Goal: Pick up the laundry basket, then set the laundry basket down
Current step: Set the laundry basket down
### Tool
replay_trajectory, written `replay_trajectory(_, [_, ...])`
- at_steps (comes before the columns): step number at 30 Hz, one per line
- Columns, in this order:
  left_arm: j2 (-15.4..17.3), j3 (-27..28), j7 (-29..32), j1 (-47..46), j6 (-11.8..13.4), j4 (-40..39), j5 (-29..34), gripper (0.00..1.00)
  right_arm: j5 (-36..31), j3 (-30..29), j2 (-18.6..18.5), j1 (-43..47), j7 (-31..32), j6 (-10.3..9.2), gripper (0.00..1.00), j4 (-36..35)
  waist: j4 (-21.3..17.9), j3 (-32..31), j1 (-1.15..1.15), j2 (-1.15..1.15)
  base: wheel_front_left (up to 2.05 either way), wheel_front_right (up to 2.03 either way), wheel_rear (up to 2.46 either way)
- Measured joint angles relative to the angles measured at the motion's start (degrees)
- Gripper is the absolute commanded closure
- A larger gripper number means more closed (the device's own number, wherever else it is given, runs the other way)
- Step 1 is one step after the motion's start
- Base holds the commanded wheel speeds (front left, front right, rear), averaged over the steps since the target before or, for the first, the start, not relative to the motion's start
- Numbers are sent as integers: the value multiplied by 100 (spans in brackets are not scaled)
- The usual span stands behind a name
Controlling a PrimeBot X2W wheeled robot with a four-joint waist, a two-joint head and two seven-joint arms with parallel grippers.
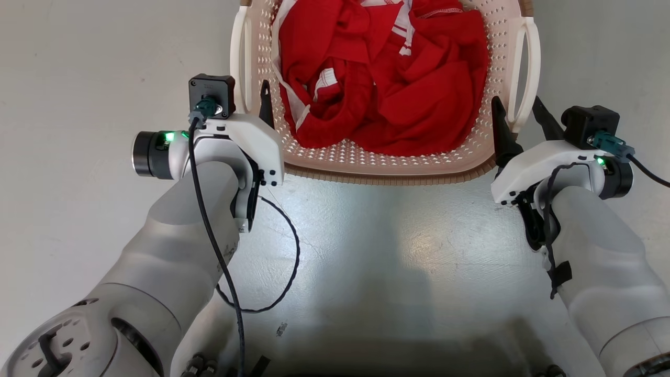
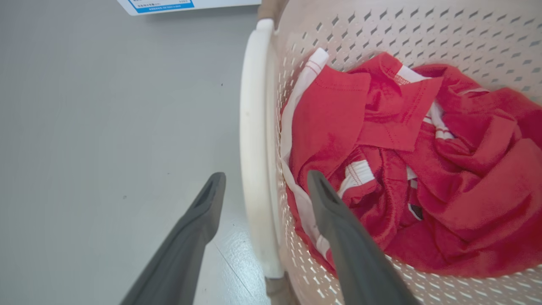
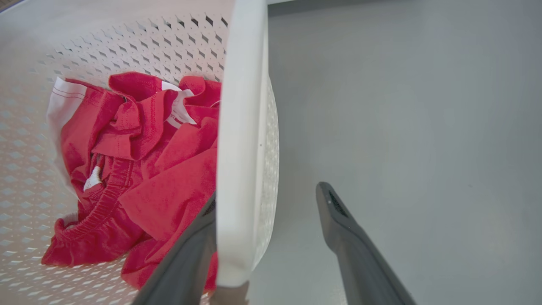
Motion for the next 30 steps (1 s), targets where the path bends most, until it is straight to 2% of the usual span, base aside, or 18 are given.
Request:
replay_trajectory(12, [2,67,0,13,9,-166,1,0,163,44,-1,15,0,0,0,-430,2,-51,0,0,0,0,0])
replay_trajectory(20, [0,357,-1,160,49,-162,2,0,261,58,-2,138,0,0,0,-901,-29,-262,0,0,0,0,0])
replay_trajectory(24, [0,708,-1,343,51,-242,116,0,227,-41,-14,420,0,-10,0,-1234,-41,-480,0,0,0,0,0])
replay_trajectory(30, [25,1722,-9,900,56,-641,710,0,-452,-378,-1,1133,0,-10,0,-1911,-64,-1031,0,0,0,0,0])
